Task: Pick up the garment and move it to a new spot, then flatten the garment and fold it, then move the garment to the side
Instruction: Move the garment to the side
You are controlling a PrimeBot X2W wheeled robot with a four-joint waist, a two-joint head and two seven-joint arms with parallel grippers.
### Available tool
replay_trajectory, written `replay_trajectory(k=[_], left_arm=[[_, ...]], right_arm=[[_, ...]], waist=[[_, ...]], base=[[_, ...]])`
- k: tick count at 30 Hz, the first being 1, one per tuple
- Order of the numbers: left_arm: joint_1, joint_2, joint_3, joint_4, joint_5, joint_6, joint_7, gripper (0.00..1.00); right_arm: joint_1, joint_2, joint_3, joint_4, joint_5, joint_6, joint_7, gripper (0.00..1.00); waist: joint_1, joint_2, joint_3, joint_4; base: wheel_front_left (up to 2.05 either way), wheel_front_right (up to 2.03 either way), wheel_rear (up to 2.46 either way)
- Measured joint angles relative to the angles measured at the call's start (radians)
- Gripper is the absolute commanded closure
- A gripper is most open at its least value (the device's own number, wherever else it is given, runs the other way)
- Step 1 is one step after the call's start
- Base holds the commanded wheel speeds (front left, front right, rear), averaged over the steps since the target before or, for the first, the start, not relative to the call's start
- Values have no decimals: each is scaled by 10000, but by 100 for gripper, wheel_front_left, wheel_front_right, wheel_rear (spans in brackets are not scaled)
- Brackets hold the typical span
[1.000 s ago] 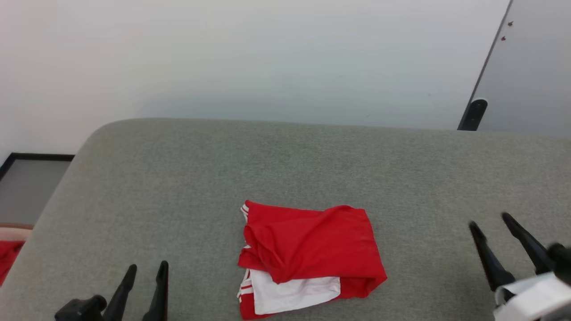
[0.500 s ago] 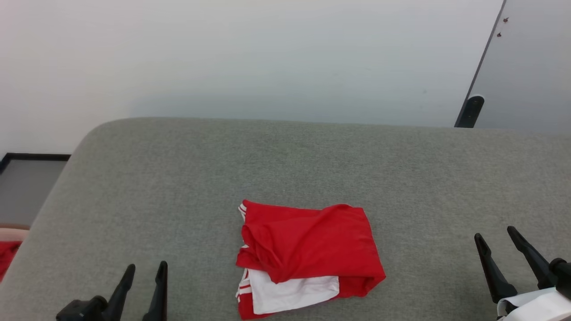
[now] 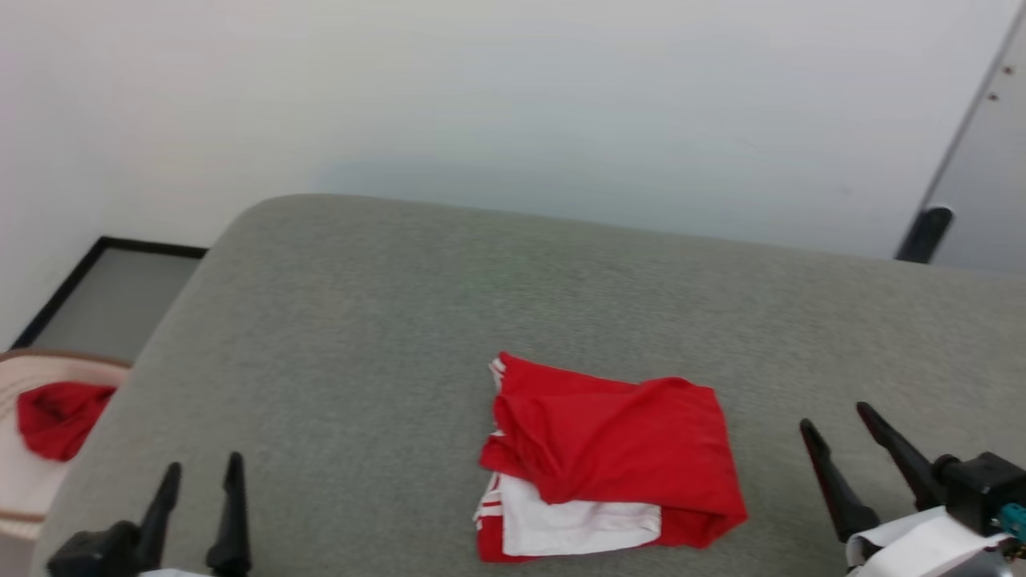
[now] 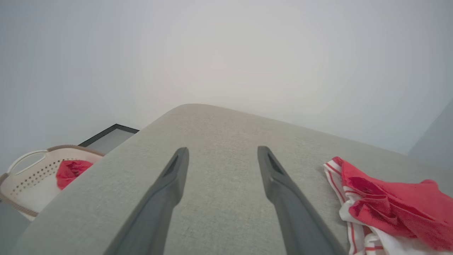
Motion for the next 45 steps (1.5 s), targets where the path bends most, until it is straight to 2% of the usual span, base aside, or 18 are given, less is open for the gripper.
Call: replay_trajectory(k=[6, 11, 15, 19, 24, 27, 31, 36, 45], left_arm=[[253, 58, 527, -198, 115, 280, 0, 0], [404, 0, 673, -291, 161, 301, 0, 0], [500, -75, 677, -297, 198, 295, 0, 0], [516, -96, 585, -230, 184, 265, 13, 0], [459, -169, 368, -215, 182, 198, 107, 0], [291, -286, 163, -203, 159, 125, 186, 0], [-148, -604, -196, -107, 165, 42, 184, 0], [-783, -1043, -612, 201, 221, -128, 128, 0], [-1557, -1609, -777, 880, 295, -453, 40, 0]], right_arm=[[-199, 199, 424, 71, -2, 0, 44, 0], [-318, 249, 575, 178, 17, 0, 163, 0], [-453, 199, 713, 286, 242, 0, 719, 0], [-815, -10, 989, 288, 775, 0, 2215, 0], [-1376, -593, 1381, 226, 1453, 0, 5311, 0], [-1758, -811, 1298, 100, 1691, 0, 6790, 0], [-2098, -949, 922, 125, 1703, 0, 8182, 0], [-2406, -943, 550, 276, 1666, -2, 9116, 0], [-2937, -569, 464, 988, 1839, 0, 9728, 0]], waist=[[0, 0, -76, 666], [0, 0, -137, 1169], [0, 0, -181, 1426], [0, 0, -209, 1442], [0, 0, -92, 1349], [0, 0, 69, 1339], [1, 0, 462, 1377], [0, 0, 1165, 1536], [0, 0, 2440, 1981]], base=[[0, 0, 0], [0, 0, 0], [0, 0, 0], [0, 0, 0], [0, 0, 0], [0, 0, 0], [0, 0, 0], [0, 0, 0], [0, 0, 0]])
